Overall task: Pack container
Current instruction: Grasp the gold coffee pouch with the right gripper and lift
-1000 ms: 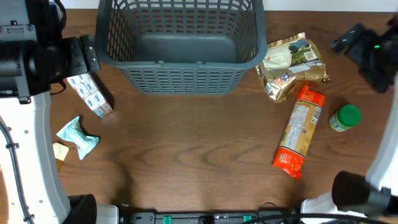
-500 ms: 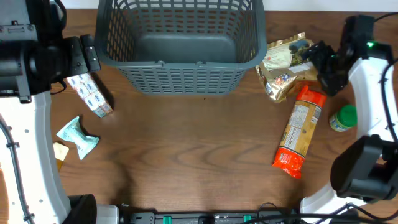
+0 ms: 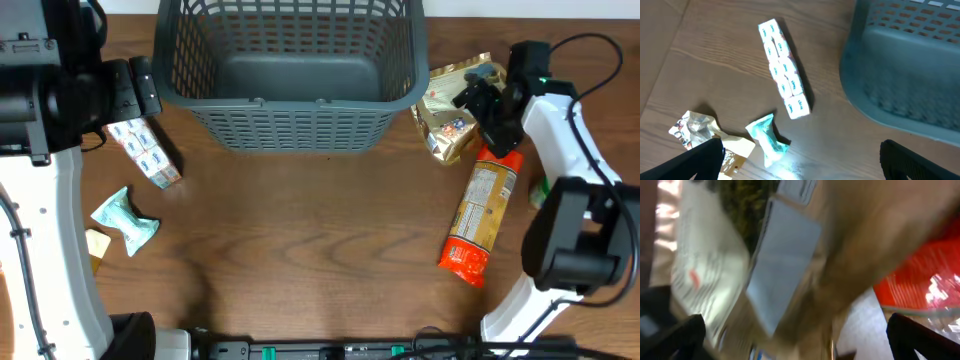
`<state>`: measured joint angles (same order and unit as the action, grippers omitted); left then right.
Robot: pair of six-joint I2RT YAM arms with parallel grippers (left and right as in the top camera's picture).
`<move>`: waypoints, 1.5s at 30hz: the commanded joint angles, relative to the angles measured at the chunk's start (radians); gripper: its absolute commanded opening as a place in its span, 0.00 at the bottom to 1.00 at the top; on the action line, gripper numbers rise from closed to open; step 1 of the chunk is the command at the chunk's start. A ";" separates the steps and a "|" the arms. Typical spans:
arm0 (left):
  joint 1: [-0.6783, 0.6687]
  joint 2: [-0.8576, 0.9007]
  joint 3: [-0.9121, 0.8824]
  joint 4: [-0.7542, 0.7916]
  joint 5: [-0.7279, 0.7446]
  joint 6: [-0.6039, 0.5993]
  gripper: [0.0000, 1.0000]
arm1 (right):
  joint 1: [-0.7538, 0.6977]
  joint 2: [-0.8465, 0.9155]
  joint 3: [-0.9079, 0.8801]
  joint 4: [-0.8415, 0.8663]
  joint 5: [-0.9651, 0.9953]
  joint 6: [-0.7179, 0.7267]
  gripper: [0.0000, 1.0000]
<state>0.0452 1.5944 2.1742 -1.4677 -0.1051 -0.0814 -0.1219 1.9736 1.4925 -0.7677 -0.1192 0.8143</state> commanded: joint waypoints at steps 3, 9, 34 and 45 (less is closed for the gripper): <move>0.004 0.003 -0.007 -0.002 -0.008 0.006 0.99 | 0.006 0.105 -0.008 0.049 0.011 0.024 0.99; 0.004 0.003 -0.007 -0.012 -0.008 0.006 0.99 | 0.005 0.188 -0.008 0.091 0.005 0.042 0.99; 0.004 0.003 -0.007 -0.017 -0.008 0.010 0.98 | 0.005 -0.115 0.155 -0.103 0.164 -0.386 0.01; 0.004 0.003 -0.007 -0.021 -0.009 0.010 0.99 | 0.029 -0.353 0.503 -0.261 0.310 -0.564 0.01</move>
<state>0.0452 1.5944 2.1742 -1.4849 -0.1051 -0.0780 -0.1192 1.7092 1.9087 -1.0325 0.1520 0.3416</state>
